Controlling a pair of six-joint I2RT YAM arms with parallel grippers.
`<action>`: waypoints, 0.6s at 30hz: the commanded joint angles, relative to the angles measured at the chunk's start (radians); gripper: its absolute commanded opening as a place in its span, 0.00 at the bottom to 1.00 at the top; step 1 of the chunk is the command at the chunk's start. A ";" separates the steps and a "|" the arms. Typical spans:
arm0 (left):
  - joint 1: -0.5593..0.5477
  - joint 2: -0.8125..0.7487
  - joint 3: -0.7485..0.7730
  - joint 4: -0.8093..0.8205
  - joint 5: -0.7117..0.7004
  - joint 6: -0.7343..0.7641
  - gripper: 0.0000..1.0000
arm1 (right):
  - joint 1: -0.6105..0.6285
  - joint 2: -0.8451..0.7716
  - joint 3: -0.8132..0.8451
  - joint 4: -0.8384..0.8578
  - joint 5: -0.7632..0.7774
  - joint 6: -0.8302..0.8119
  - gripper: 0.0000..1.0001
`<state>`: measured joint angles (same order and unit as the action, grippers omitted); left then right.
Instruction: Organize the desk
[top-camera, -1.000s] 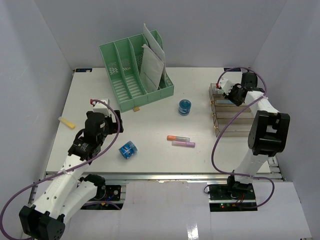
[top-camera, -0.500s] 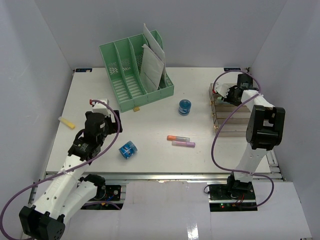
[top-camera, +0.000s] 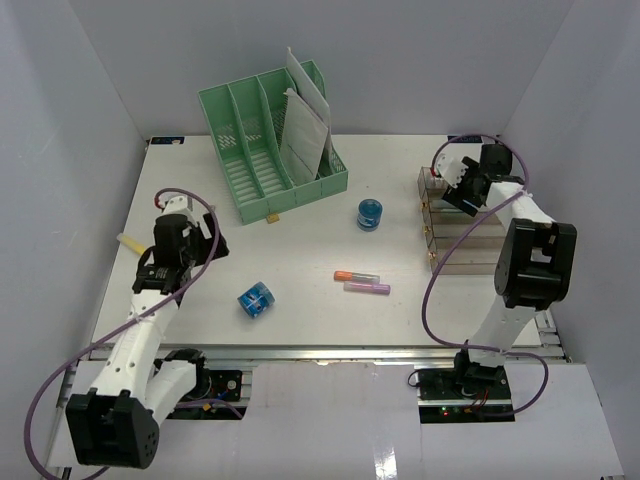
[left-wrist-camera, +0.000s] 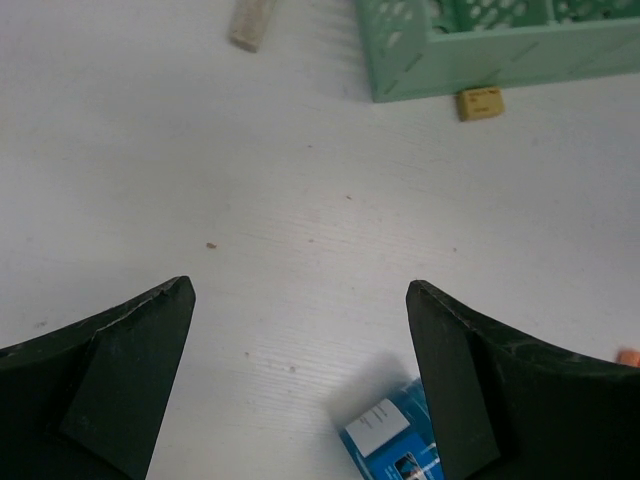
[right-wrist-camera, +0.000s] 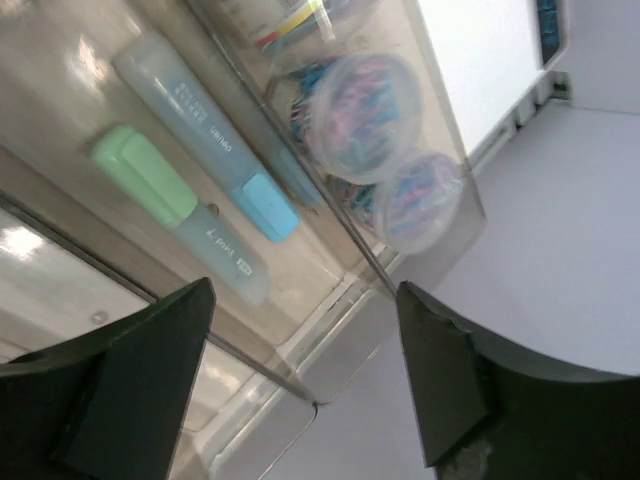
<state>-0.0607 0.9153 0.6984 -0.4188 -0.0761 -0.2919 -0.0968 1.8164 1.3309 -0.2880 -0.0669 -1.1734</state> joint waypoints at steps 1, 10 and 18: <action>0.186 0.088 0.038 0.039 0.303 -0.144 0.98 | -0.002 -0.234 -0.088 0.031 -0.222 0.212 0.89; 0.385 0.419 0.268 -0.051 -0.001 -0.400 0.93 | 0.042 -0.548 -0.350 0.157 -0.626 0.463 0.90; 0.488 0.683 0.397 -0.012 -0.172 -0.288 0.94 | 0.046 -0.579 -0.401 0.087 -1.110 0.601 0.99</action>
<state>0.3623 1.5114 1.0331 -0.4361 -0.1239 -0.6316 -0.0517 1.2448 0.9272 -0.1921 -0.8787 -0.6710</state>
